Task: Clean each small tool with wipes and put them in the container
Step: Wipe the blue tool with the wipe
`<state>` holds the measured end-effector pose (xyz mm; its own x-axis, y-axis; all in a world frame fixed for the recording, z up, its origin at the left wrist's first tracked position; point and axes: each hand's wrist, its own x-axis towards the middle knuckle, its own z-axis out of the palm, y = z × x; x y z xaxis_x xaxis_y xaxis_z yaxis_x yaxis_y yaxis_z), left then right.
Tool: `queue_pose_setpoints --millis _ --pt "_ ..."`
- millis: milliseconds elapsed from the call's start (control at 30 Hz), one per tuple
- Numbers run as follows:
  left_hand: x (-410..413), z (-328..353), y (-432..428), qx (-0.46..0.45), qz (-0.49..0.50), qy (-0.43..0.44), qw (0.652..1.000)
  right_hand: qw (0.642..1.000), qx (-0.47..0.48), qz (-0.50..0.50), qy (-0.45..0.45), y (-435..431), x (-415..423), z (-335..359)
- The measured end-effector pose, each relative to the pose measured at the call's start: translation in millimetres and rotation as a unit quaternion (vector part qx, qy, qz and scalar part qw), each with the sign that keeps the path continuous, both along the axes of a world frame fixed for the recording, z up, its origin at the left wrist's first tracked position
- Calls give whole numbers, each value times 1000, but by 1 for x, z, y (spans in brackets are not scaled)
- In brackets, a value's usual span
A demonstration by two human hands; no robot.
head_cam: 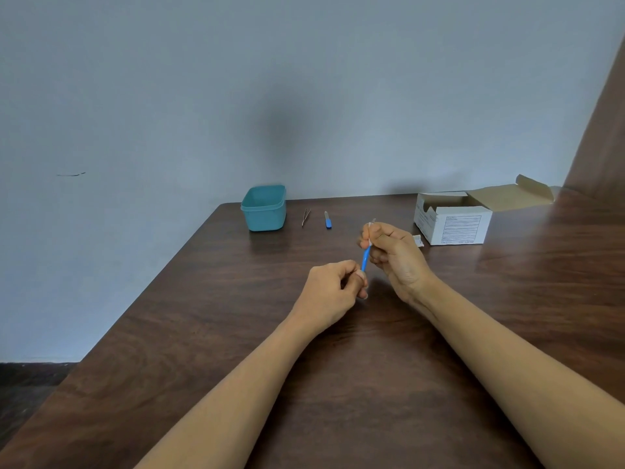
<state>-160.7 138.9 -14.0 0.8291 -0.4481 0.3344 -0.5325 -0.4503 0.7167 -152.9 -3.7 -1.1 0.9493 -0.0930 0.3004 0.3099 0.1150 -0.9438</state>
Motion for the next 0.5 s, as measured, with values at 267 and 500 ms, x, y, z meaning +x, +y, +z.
queue_pose_setpoints --millis 267,500 --pt "2 -1 1 -8 21 1 1000 994 83 17 67 -5 0 -3" --pt "2 -1 0 -2 25 6 1000 997 28 -2 71 -7 -3 0"
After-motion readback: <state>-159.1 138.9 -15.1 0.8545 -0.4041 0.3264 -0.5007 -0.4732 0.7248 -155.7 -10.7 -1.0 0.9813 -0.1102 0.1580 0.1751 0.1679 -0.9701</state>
